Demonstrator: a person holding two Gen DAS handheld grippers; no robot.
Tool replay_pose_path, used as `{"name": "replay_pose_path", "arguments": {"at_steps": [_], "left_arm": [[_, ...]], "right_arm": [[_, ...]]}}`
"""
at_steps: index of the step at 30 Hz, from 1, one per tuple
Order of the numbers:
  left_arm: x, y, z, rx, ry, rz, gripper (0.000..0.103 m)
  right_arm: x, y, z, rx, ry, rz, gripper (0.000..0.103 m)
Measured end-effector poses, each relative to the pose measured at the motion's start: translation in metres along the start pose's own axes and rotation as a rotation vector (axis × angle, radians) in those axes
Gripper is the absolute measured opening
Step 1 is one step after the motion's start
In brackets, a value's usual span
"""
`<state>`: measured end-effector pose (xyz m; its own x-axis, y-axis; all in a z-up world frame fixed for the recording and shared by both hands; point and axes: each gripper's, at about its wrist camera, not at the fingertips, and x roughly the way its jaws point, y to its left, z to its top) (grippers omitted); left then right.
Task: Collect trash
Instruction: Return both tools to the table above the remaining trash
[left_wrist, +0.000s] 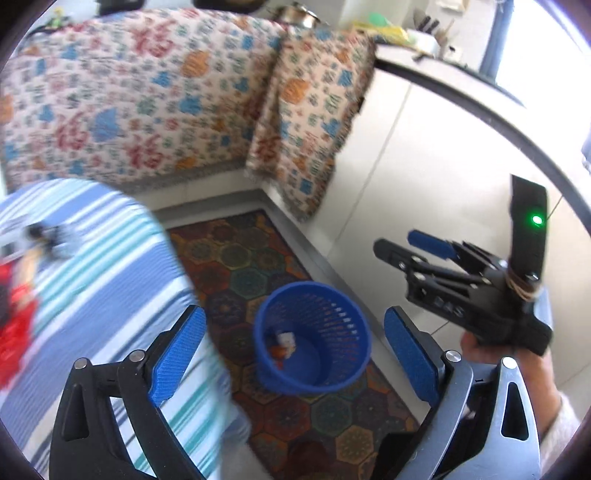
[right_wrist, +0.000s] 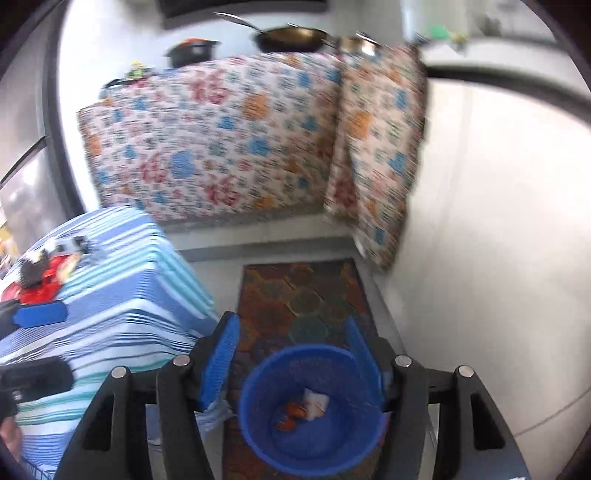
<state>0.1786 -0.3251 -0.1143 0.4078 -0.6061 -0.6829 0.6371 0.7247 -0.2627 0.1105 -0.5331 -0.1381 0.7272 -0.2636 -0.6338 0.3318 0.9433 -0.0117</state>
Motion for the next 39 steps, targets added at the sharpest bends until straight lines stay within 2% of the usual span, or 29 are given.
{"name": "replay_pose_path", "arguments": {"at_steps": [6,11,15,19,24,27,31,33,39], "left_arm": [[-0.073,0.062,-0.040,-0.068,-0.028,0.130,0.098],[-0.117,0.126,-0.082,-0.123,-0.016,0.260,0.098],[-0.146,0.182,-0.117,-0.172,-0.005,0.355,0.099],[-0.163,0.234,-0.136,-0.201,0.026,0.444,0.099],[-0.174,0.294,-0.150,-0.264,0.069,0.480,0.099],[-0.169,0.318,-0.153,-0.282,0.098,0.503,0.098],[-0.160,0.324,-0.146,-0.225,0.115,0.530,0.099],[-0.152,0.327,-0.141,-0.193,0.132,0.506,0.103],[-0.138,0.347,-0.124,-0.135,0.136,0.457,0.103]], "right_arm": [[-0.013,0.092,0.003,-0.116,-0.021,0.115,0.062],[-0.021,0.166,-0.005,-0.188,-0.014,0.211,0.065],[-0.017,0.225,-0.018,-0.241,0.034,0.269,0.065],[-0.009,0.268,-0.035,-0.303,0.097,0.302,0.065],[0.008,0.305,-0.056,-0.406,0.155,0.297,0.065],[0.016,0.312,-0.060,-0.414,0.182,0.301,0.065],[0.022,0.313,-0.057,-0.386,0.189,0.315,0.065],[0.024,0.314,-0.055,-0.370,0.194,0.326,0.065],[0.029,0.318,-0.051,-0.348,0.197,0.332,0.067]]}}
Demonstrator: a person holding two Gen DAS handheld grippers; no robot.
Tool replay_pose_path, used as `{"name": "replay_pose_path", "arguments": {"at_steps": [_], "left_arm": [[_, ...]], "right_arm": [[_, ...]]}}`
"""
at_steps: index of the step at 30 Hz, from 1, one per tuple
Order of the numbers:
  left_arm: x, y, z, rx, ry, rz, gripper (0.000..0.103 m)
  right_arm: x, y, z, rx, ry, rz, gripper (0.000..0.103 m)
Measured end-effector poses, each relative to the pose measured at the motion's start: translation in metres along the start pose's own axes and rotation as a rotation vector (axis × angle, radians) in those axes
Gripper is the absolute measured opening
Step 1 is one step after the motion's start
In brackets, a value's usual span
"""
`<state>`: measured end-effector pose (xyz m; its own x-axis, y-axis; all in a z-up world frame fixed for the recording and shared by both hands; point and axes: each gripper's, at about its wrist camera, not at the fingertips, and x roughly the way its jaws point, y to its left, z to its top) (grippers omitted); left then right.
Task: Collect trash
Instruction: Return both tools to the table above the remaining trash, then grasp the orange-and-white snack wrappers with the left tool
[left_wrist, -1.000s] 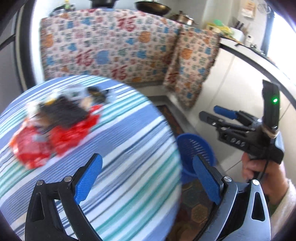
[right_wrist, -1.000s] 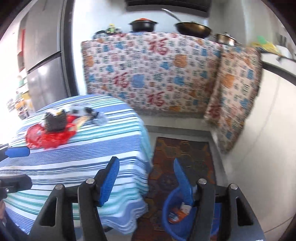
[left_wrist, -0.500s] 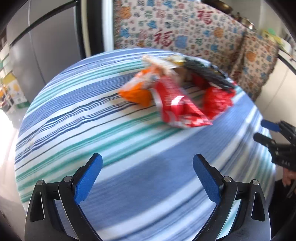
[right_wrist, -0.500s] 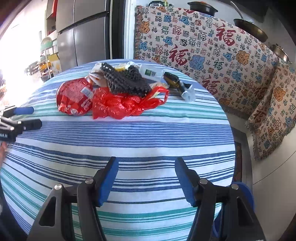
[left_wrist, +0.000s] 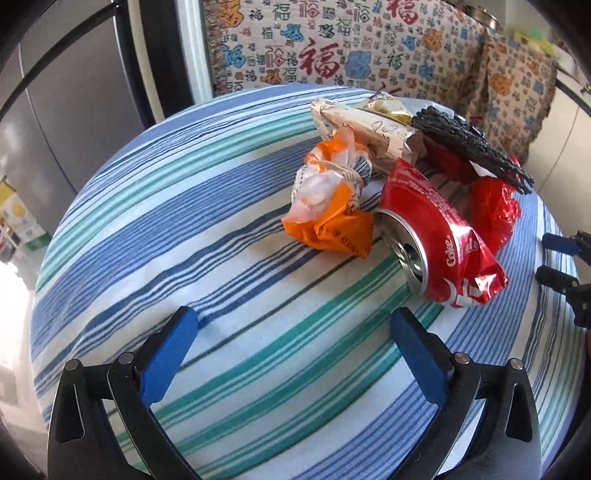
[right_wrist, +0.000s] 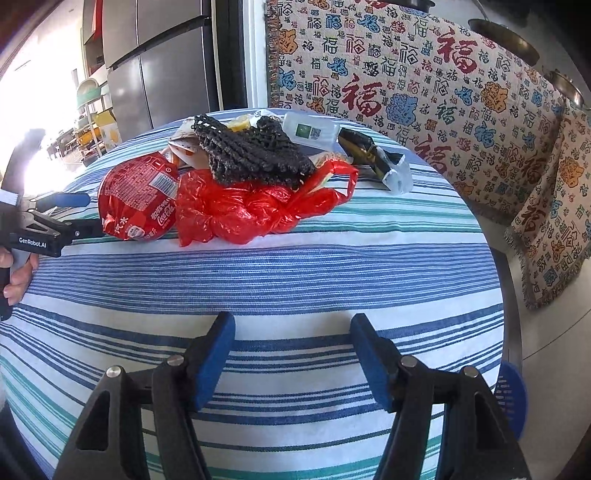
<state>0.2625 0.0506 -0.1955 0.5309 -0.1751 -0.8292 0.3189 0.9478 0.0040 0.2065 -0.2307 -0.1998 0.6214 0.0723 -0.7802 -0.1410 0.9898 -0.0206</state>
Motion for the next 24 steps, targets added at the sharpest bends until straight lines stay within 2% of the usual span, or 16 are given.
{"name": "replay_pose_path", "arguments": {"at_steps": [13,21,23,24], "left_arm": [[0.027,-0.013,0.038,0.080,0.000,-0.054,0.103],[0.039,-0.020,0.053,0.079,-0.005,-0.044,0.103],[0.040,-0.022,0.055,0.081,-0.011,-0.043,0.100],[0.039,-0.023,0.055,0.082,-0.020,-0.045,0.093]], "right_arm": [[0.005,-0.001,0.008,-0.001,-0.004,-0.001,0.069],[0.006,0.000,0.010,-0.001,-0.005,-0.003,0.069],[0.006,0.000,0.010,-0.001,-0.006,-0.003,0.069],[0.006,0.000,0.011,-0.001,-0.006,-0.003,0.069]]}}
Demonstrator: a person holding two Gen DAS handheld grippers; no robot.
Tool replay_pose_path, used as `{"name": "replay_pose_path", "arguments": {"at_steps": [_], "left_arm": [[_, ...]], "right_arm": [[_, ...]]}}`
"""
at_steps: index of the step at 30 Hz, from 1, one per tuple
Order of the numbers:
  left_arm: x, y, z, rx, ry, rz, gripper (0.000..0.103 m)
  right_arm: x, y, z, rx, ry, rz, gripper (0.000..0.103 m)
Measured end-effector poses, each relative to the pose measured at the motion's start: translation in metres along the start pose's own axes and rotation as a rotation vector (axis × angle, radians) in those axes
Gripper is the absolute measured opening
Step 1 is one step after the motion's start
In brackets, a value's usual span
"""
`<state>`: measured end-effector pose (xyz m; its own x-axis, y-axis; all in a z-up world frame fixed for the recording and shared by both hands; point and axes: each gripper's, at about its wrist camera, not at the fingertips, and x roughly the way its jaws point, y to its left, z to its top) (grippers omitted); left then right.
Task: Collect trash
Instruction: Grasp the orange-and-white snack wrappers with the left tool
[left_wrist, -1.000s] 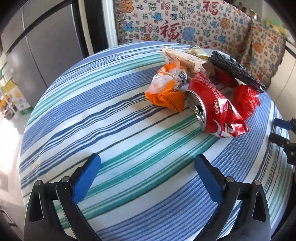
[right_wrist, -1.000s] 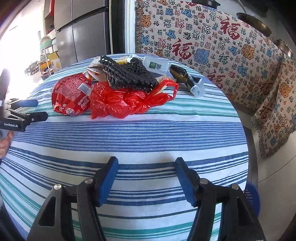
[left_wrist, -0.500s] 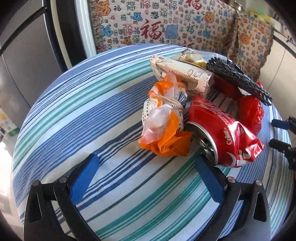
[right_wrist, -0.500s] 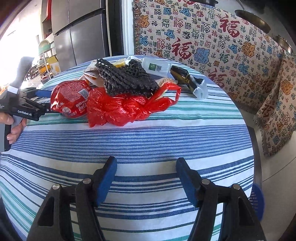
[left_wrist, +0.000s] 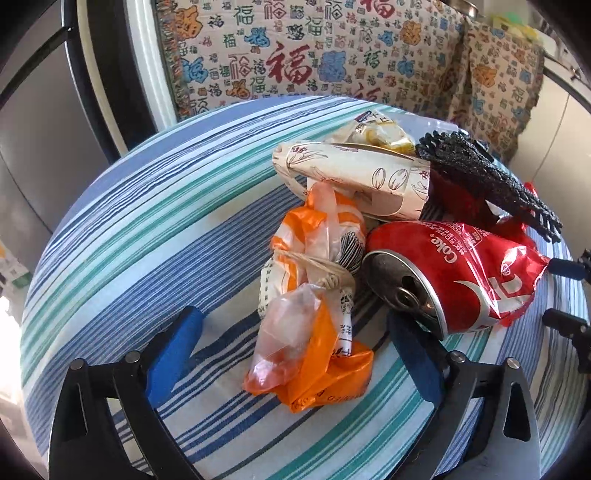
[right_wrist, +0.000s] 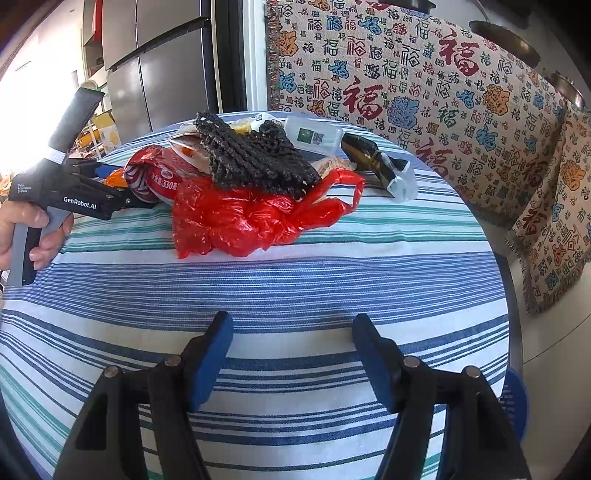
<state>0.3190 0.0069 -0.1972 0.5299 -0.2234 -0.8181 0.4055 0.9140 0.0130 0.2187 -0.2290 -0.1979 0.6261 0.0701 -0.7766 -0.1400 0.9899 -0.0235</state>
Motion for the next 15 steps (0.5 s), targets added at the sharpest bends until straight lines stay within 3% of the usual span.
{"name": "replay_pose_path", "arguments": {"at_steps": [2,4,8,11,15], "left_arm": [[-0.002,-0.002,0.001,-0.008,-0.031,0.003,0.078],[-0.004,-0.004,0.002,-0.009,-0.048,0.005,0.049],[-0.009,0.001,-0.002,-0.050,-0.055,0.051,0.046],[-0.019,0.016,-0.015,-0.172,-0.057,0.150,0.046],[-0.041,0.041,-0.042,-0.326,-0.038,0.199,0.046]], "right_arm": [[0.000,0.000,0.000,0.000,0.000,0.001,0.069],[0.000,0.000,0.000,0.000,0.000,0.000,0.069],[0.001,0.000,0.000,0.002,0.000,0.002,0.069],[0.002,0.000,0.000,0.005,0.001,0.007,0.069],[0.002,-0.001,0.000,0.005,0.002,0.007,0.069]]}}
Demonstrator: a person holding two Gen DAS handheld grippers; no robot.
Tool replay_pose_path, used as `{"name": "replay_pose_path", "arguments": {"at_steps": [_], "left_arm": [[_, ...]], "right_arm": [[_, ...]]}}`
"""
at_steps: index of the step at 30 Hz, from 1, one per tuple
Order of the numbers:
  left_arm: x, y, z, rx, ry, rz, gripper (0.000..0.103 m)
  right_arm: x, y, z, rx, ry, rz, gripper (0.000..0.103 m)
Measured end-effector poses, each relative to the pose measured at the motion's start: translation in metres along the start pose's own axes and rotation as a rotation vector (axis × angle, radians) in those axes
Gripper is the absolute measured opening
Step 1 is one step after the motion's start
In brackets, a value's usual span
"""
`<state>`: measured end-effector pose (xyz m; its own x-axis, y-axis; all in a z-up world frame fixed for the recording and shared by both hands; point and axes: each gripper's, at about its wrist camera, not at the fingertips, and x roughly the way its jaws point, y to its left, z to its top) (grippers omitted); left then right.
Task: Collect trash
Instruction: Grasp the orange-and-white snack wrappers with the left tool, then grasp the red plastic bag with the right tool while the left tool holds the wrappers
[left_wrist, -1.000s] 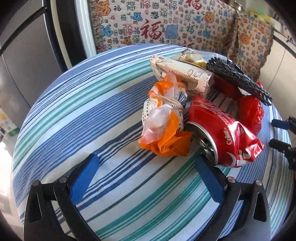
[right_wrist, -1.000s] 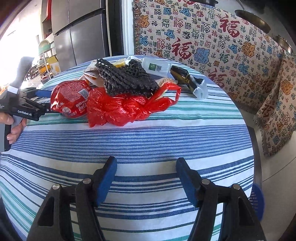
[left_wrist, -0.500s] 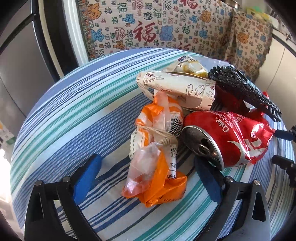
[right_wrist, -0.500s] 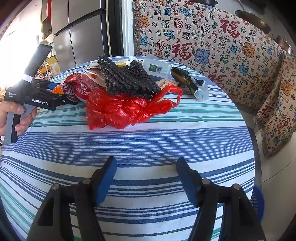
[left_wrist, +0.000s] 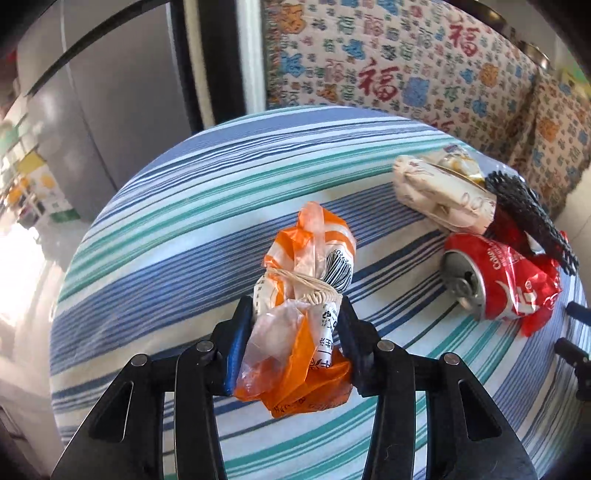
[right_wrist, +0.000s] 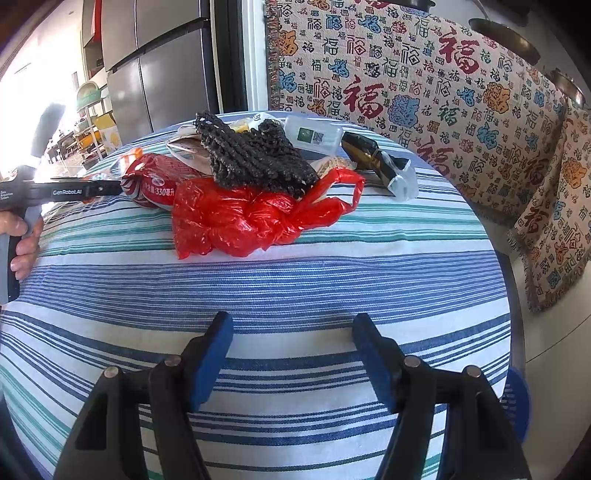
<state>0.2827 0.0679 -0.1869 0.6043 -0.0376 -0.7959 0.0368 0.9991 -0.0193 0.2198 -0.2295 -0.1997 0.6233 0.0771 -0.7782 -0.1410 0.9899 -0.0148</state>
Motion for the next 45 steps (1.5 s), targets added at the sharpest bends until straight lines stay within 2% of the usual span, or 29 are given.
{"name": "replay_pose_path", "arguments": {"at_steps": [4,5,6,11,12,13,16,20,23,31,34,41,45], "left_arm": [[-0.008,0.016,-0.018,-0.068,0.007,-0.001,0.049],[-0.009,0.014,-0.022,-0.057,-0.001,0.013,0.050],[-0.010,0.012,-0.025,-0.047,-0.011,0.029,0.051],[-0.008,0.004,-0.029,-0.021,-0.010,0.048,0.076],[-0.005,0.004,-0.028,-0.028,0.000,0.052,0.088],[-0.003,0.005,-0.026,-0.036,0.008,0.058,0.093],[0.000,0.005,-0.024,-0.045,0.017,0.074,0.098],[0.001,0.006,-0.025,-0.054,0.024,0.082,0.101],[0.001,0.005,-0.025,-0.054,0.025,0.076,0.102],[0.003,0.004,-0.023,-0.048,0.028,0.071,0.103],[0.004,0.003,-0.022,-0.052,0.026,0.077,0.103],[0.005,0.002,-0.021,-0.052,0.027,0.077,0.103],[0.005,0.003,-0.021,-0.053,0.027,0.076,0.103]], "right_arm": [[0.001,0.001,0.003,0.022,0.017,-0.004,0.072],[0.002,0.003,0.004,0.031,0.029,0.007,0.083],[0.002,0.005,0.005,0.037,0.035,0.019,0.087],[0.005,0.024,0.016,0.064,0.035,0.078,0.087],[0.008,0.027,0.021,0.073,0.036,0.088,0.087],[0.011,0.030,0.026,0.083,0.036,0.093,0.087],[0.022,0.030,0.041,0.156,0.038,0.084,0.087],[0.032,0.027,0.054,0.190,0.019,0.050,0.087],[0.036,0.020,0.054,0.187,0.019,0.010,0.076],[0.019,-0.024,0.025,0.184,0.060,-0.091,0.073],[0.012,-0.036,0.013,0.177,0.061,-0.121,0.076],[0.009,-0.041,0.005,0.165,0.049,-0.118,0.080],[0.012,-0.037,0.008,0.179,0.065,-0.126,0.089]]}}
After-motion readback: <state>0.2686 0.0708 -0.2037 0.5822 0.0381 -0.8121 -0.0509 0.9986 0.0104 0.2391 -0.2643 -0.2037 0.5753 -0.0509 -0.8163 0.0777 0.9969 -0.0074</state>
